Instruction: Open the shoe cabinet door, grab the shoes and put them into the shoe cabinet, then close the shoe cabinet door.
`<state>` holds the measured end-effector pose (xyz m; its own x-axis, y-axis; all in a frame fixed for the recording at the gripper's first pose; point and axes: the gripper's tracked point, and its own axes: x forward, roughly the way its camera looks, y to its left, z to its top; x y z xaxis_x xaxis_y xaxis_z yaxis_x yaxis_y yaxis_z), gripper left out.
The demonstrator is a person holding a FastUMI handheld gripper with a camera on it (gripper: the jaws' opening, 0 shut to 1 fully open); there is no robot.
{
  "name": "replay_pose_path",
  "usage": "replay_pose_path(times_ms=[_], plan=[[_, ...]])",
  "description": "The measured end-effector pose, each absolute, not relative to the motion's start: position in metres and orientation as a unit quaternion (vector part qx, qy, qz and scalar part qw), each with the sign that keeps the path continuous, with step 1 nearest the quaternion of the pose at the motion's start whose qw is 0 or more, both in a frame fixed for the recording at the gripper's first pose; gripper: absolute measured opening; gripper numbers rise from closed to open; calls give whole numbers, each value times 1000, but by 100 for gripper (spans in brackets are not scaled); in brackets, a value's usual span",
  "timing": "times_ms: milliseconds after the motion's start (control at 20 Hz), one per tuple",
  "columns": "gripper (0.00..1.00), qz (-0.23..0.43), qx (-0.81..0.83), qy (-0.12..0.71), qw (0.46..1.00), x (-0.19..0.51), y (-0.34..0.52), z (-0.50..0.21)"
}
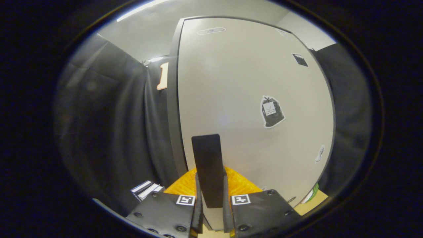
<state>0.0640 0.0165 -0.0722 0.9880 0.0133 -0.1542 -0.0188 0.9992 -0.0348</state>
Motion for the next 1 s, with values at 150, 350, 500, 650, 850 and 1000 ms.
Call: replay_pose_path(times_ms=[150,350,500,650,850,1000], plan=[[25,5,-13,77,997,62,16,-71],[21,9,-10,75,997,53,15,-69],[18,18,-12,78,997,41,13,-67],[18,27,-6,80,996,29,10,-66],[18,51,-5,81,995,14,6,-60],[17,68,-7,83,994,3,2,-56]])
